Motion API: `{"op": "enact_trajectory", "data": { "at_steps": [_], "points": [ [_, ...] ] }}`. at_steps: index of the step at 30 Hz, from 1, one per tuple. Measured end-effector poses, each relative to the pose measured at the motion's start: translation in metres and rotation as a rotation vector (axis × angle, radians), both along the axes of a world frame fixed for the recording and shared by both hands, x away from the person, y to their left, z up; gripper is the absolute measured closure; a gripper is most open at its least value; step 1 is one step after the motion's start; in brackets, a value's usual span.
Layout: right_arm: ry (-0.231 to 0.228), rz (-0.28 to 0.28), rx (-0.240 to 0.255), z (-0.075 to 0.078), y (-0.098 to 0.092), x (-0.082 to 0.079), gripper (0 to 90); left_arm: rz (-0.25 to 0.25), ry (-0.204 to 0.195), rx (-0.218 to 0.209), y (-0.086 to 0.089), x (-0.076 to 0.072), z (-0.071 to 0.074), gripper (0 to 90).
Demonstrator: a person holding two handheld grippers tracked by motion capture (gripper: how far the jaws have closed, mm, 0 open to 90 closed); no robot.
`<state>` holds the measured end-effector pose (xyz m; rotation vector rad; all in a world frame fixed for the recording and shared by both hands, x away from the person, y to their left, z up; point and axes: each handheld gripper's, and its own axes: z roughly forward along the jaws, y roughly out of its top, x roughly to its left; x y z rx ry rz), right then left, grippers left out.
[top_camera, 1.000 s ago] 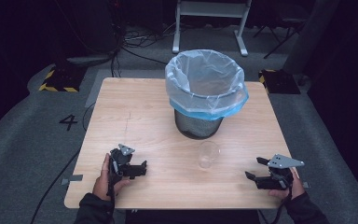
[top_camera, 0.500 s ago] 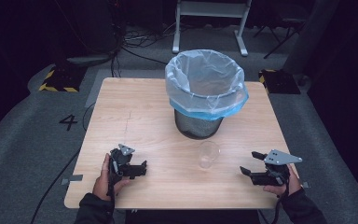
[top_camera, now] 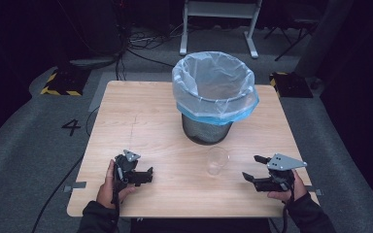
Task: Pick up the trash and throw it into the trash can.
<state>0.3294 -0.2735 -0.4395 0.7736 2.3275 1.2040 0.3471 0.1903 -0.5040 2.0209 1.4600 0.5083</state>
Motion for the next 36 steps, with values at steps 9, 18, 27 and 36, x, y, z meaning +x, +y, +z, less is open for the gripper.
{"op": "enact_trajectory", "data": {
  "at_steps": [9,18,27,36],
  "points": [
    [-0.01,0.023,-0.003,0.003,0.01,0.002,23.5,0.0,-0.001,0.0,0.0,0.0,0.0,0.0],
    [-0.023,0.043,-0.009,0.008,0.021,0.003,23.9,0.0,0.0,0.0,0.0,0.0,0.0,0.0],
    [-0.035,0.058,-0.007,0.015,0.029,0.003,24.4,0.0,0.0,0.0,0.0,0.0,0.0,0.0],
    [-0.048,0.076,-0.007,0.021,0.039,0.004,25.0,-0.005,0.001,0.001,0.0,0.0,0.0,0.0]
  ]
}}
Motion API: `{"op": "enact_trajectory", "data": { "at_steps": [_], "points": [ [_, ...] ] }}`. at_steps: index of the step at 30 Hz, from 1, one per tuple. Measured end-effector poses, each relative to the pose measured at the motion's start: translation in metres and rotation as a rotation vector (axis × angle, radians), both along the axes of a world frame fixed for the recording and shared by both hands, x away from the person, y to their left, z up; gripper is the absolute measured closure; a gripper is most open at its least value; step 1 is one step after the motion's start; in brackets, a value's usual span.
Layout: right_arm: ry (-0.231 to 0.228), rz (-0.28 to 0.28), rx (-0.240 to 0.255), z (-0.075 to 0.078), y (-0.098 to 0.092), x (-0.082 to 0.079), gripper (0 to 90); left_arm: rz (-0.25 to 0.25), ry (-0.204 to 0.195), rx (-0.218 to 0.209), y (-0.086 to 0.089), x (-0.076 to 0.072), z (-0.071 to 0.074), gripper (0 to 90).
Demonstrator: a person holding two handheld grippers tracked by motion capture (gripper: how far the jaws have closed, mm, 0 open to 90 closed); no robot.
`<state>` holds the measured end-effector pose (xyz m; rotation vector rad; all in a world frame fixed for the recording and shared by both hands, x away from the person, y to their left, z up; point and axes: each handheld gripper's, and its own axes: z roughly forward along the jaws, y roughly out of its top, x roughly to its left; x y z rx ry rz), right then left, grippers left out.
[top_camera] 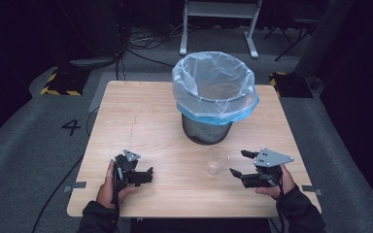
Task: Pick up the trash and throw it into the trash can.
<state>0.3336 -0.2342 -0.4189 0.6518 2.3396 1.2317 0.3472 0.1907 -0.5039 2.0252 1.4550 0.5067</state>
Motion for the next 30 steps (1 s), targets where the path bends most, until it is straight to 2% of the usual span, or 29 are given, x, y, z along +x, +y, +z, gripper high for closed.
{"op": "enact_trajectory", "data": {
  "at_steps": [11,19,26,30],
  "points": [
    [0.001,0.027,-0.014,0.004,0.011,0.002,25.4,0.002,-0.001,-0.001,0.0,0.0,0.0,0.0],
    [-0.005,0.049,0.0,0.008,0.02,0.002,26.2,0.002,-0.001,-0.002,0.0,0.0,0.0,0.0],
    [-0.002,0.064,-0.023,0.005,0.031,0.004,27.3,0.0,0.0,0.0,0.0,0.0,0.0,0.0],
    [0.002,0.065,-0.019,0.003,0.033,0.005,27.7,0.001,0.0,-0.001,0.0,0.0,0.0,0.0]
  ]
}}
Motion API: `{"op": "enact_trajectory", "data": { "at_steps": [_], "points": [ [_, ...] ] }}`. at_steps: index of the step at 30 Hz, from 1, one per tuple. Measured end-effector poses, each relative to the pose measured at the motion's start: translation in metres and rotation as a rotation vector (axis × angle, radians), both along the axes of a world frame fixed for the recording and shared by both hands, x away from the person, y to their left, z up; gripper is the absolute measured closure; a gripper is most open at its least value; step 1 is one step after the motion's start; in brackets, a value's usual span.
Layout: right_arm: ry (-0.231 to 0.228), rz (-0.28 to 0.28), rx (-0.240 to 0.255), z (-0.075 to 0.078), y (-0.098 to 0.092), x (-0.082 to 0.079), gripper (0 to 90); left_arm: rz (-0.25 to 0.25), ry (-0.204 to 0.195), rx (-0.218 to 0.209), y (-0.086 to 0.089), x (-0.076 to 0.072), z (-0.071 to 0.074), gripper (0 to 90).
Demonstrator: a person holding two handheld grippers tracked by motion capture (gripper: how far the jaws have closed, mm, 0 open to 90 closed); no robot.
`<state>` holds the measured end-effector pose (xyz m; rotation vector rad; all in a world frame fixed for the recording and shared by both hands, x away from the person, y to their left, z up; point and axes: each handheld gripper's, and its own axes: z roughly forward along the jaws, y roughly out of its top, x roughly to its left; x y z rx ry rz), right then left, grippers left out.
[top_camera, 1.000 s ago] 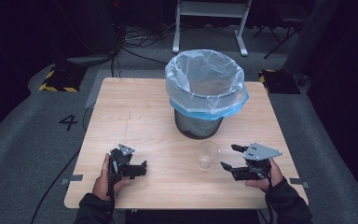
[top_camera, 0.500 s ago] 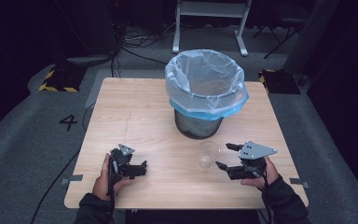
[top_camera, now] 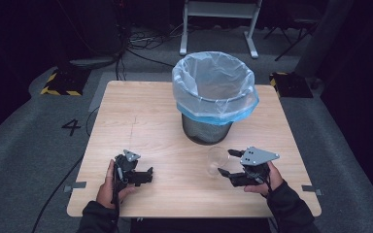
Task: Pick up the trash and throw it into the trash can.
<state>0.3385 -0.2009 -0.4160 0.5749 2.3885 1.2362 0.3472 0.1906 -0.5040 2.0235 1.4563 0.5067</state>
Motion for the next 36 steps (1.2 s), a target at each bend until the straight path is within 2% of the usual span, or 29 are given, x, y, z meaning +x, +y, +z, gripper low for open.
{"op": "enact_trajectory", "data": {
  "at_steps": [6,11,14,17,18,19,21,28,31,36],
  "points": [
    [0.0,-0.008,-0.001,-0.005,0.003,0.002,31.3,0.0,0.0,0.0,0.0,0.0,0.0,0.0],
    [-0.006,0.014,-0.005,-0.008,0.007,0.001,36.0,-0.006,0.001,0.001,0.001,0.0,0.0,0.0],
    [-0.008,0.022,-0.027,-0.011,0.012,0.001,38.8,-0.006,0.001,0.0,0.001,0.0,0.0,0.0],
    [-0.01,0.025,-0.046,-0.014,0.015,0.002,43.6,-0.006,0.001,0.001,0.001,0.0,0.0,0.0],
    [-0.016,0.005,-0.076,-0.015,0.016,0.002,50.1,-0.005,0.0,0.001,0.001,0.0,0.0,0.0],
    [-0.016,0.005,-0.076,-0.015,0.016,0.002,50.1,-0.006,0.001,0.001,0.001,0.0,0.0,0.0],
    [-0.01,0.0,-0.084,-0.017,0.015,0.003,56.0,-0.006,0.001,0.001,0.001,0.0,0.0,0.0],
    [0.013,0.022,-0.063,-0.02,0.01,0.006,82.6,-0.006,0.001,0.002,0.001,0.0,0.0,0.0],
    [0.012,0.019,-0.054,-0.021,0.008,0.005,83.7,-0.006,0.001,0.001,0.001,0.0,0.0,0.0],
    [0.008,-0.006,0.002,-0.019,-0.002,0.005,84.7,-0.01,0.001,0.003,0.001,0.0,0.0,0.0]
  ]
}}
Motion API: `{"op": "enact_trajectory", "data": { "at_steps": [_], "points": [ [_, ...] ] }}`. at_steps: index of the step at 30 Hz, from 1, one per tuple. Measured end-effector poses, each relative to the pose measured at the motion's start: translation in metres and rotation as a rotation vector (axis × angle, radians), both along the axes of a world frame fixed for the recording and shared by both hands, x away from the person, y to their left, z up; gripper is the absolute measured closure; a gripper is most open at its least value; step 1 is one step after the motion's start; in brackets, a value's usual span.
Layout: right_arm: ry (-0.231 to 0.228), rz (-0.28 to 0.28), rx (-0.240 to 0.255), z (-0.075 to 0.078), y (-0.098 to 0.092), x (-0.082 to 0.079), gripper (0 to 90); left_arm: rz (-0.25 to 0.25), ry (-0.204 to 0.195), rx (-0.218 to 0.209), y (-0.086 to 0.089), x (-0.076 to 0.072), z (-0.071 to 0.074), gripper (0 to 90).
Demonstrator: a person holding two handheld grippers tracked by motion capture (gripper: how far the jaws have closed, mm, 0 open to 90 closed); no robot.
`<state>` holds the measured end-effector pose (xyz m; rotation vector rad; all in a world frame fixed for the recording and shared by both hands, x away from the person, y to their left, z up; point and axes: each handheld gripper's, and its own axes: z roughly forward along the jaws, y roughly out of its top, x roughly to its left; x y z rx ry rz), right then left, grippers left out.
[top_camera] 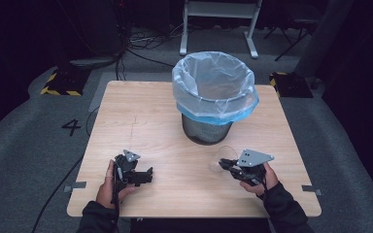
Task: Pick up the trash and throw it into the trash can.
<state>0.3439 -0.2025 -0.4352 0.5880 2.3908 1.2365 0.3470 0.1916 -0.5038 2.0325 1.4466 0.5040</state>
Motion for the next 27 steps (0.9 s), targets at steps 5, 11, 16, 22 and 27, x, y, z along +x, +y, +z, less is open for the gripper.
{"op": "enact_trajectory", "data": {
  "at_steps": [5,11,16,22,27],
  "points": [
    [0.007,-0.01,0.041,0.0,-0.01,0.002,84.9,0.0,0.0,0.0,0.0,0.0,0.0,0.0],
    [-0.02,-0.012,0.058,0.006,-0.018,-0.001,85.4,0.0,0.0,0.0,0.0,0.0,0.0,0.0],
    [-0.048,-0.038,0.093,0.014,-0.024,-0.002,85.3,0.0,0.0,0.0,0.0,0.0,0.0,0.0],
    [-0.092,-0.066,0.158,0.03,-0.036,-0.004,85.4,0.0,0.0,0.0,0.0,0.0,0.0,0.0],
    [-0.122,-0.095,0.209,0.042,-0.049,-0.005,85.3,0.0,-0.001,0.0,0.0,0.0,0.0,0.0]
  ]
}}
